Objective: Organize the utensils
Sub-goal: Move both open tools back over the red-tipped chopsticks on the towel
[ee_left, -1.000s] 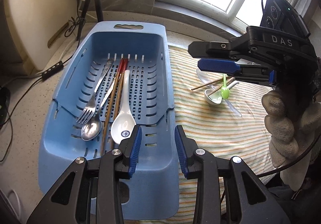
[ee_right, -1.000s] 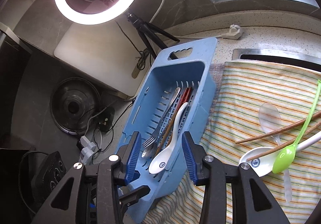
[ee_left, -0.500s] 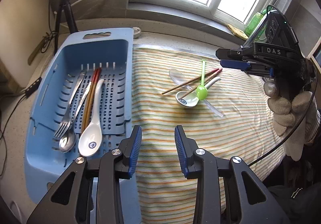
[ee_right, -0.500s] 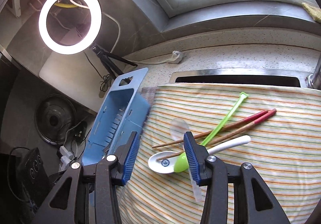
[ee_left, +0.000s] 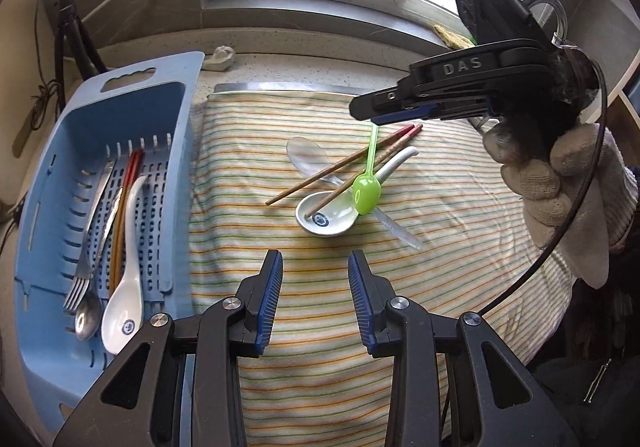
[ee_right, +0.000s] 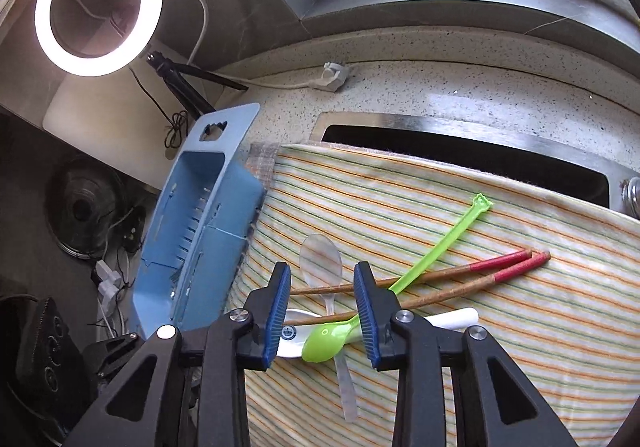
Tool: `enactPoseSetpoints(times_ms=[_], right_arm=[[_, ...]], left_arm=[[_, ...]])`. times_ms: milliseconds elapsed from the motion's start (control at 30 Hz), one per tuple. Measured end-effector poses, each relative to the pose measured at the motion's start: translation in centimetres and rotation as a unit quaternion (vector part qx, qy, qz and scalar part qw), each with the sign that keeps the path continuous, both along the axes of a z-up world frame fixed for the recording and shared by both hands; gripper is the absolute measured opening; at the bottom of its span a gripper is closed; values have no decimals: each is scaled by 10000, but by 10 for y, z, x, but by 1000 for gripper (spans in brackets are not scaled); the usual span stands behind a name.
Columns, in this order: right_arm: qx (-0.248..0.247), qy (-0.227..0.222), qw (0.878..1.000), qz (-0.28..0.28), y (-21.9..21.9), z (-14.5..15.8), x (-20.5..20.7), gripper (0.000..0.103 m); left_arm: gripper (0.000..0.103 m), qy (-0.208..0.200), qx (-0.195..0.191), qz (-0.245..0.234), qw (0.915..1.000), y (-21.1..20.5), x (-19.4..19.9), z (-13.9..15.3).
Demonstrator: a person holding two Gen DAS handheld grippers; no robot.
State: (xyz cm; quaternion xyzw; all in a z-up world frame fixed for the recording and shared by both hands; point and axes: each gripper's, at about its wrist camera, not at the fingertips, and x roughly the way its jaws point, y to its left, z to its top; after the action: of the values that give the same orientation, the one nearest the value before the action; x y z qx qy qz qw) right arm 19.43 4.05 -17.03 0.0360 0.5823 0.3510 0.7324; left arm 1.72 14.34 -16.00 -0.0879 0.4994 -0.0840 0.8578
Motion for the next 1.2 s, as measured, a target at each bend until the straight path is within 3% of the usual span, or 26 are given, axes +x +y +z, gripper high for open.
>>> enactPoseSetpoints(times_ms=[200, 433, 867, 1200], right_arm=[[-276, 260, 9993, 64, 16, -29, 19, 25], [-471, 330, 9979, 283, 19, -51, 13, 25], [-298, -152, 9950, 944, -5, -31, -35, 23], [-298, 88, 9951, 933, -44, -36, -61, 23]], left_arm=[[32, 37, 14, -80, 10000, -8, 15, 1], [32, 117, 82, -163, 9998, -16, 29, -6], [32, 161, 36, -185, 9997, -14, 14, -3], [32, 138, 4, -378, 9992, -34, 8, -1]])
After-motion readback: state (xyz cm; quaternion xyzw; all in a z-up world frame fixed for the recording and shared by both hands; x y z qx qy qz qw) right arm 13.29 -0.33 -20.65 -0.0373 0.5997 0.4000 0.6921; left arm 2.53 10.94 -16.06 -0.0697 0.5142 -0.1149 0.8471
